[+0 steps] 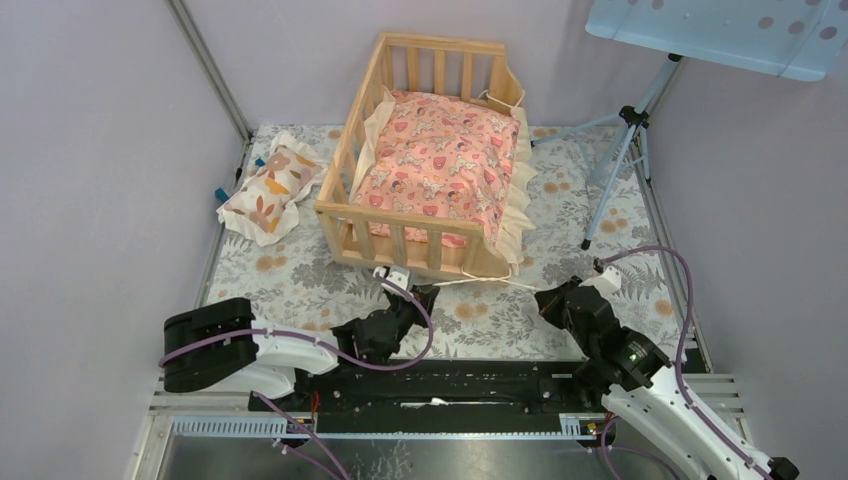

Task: Set up the pet bed
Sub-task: Tie the ropes to the bed frame, then adjust the mattress on the bed frame.

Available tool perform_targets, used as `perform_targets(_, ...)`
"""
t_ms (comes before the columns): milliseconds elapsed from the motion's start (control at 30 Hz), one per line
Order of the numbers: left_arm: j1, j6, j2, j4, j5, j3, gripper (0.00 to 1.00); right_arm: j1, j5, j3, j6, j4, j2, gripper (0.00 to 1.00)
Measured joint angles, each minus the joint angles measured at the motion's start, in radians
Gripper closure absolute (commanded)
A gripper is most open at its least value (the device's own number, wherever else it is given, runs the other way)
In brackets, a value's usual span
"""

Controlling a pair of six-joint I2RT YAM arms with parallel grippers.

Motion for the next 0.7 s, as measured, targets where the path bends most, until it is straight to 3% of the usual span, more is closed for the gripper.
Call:
perform_targets(33,0.002,0.0,-0.003,-0.001,0.001,-0.001,0.94,0.0,0.001,0.0,0.0,0.0,-0.005,0.98)
perform_targets(100,0.007,0.005,-0.004,-0.003,0.007,-0.001,0.61,0.001,0.001,0.0,-0.003,0.002,-0.018,0.77)
perform_targets(167,0.018,0.03,-0.006,-0.041,0.003,0.0,0.52,0.0,0.002,-0.005,-0.031,0.01,-0.04,0.6)
perform_targets(233,0.031,0.047,-0.011,-0.116,0.01,0.01,0.46,0.0,-0.002,-0.018,-0.064,0.028,-0.072,0.51)
perform_targets(300,0.035,0.057,-0.037,-0.209,0.039,0.03,0.4,0.0,-0.005,-0.029,-0.098,0.047,-0.11,0.47)
perform_targets(533,0.01,0.023,-0.288,-0.588,0.112,0.126,0.28,0.0,0.035,-0.009,-0.209,0.085,-0.138,0.46)
perform_targets(700,-0.008,-0.091,-0.426,-0.995,0.124,0.32,0.28,-0.001,0.075,0.153,-0.337,0.15,0.074,0.47)
